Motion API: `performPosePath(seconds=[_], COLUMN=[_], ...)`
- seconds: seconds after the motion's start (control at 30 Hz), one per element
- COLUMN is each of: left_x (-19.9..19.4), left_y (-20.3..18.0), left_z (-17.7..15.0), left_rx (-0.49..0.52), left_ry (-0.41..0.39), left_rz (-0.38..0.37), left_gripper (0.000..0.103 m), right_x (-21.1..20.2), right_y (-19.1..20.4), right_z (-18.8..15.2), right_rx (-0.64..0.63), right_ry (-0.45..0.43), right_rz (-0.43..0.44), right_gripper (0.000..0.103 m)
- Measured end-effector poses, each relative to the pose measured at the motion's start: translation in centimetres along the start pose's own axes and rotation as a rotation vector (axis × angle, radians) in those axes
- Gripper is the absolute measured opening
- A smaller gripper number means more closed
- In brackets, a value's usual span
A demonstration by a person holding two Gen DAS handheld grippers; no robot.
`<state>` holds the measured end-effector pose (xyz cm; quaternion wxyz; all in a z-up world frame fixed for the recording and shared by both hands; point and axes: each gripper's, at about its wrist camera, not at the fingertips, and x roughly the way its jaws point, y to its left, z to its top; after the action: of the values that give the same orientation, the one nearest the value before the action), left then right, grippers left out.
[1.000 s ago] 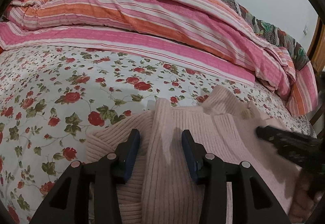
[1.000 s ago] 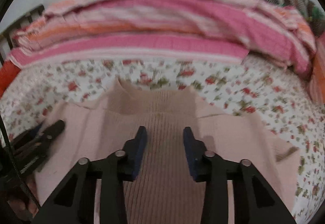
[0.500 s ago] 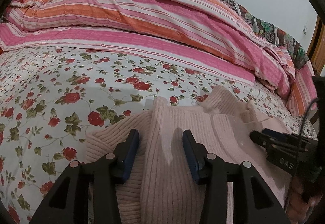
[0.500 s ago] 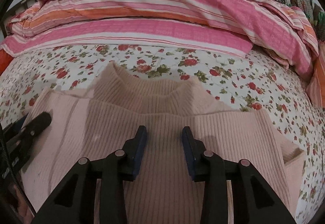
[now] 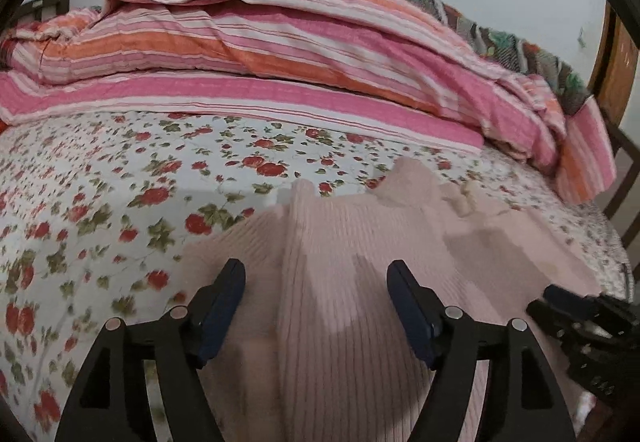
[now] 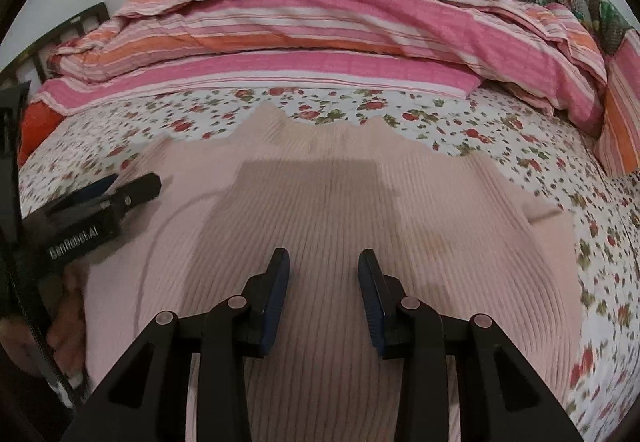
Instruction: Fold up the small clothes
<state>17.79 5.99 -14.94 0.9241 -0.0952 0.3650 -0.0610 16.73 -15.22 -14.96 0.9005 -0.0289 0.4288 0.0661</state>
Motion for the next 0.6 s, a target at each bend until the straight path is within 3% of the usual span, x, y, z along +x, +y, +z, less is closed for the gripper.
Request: performPosePath(seconds=[0.13, 0.2, 0.5, 0.6], left_x=[-2.4, -3.4, -7.2, -8.6], left_y=[1.9, 3.0, 4.7, 4.7], left_z=[-1.2, -2.2, -9.3, -11.4], left_rx=[-0.089, -0.130, -0.165, -0.192], left_ry=[-0.003, 0.005, 0.065, 0.023], left_rz=[-0.082, -0.084, -0.170, -0.200], left_gripper=[0.071, 0.071, 0.071, 0.071], right_x=[-1.4, -2.1, -4.5, -4.7], right_y=[0.8, 1.0, 2.0, 2.0], right_z=[-2.0, -3.2, -7.5, -8.9], right_rx=[-0.033, -0.047, -0.086, -0.100], right_ry=[-0.030, -0.050, -0.099, -0.088], right_rz=[-0.009, -0.012, -0.018, 0.000], right_gripper=[0.035, 0.035, 0.035, 0.035])
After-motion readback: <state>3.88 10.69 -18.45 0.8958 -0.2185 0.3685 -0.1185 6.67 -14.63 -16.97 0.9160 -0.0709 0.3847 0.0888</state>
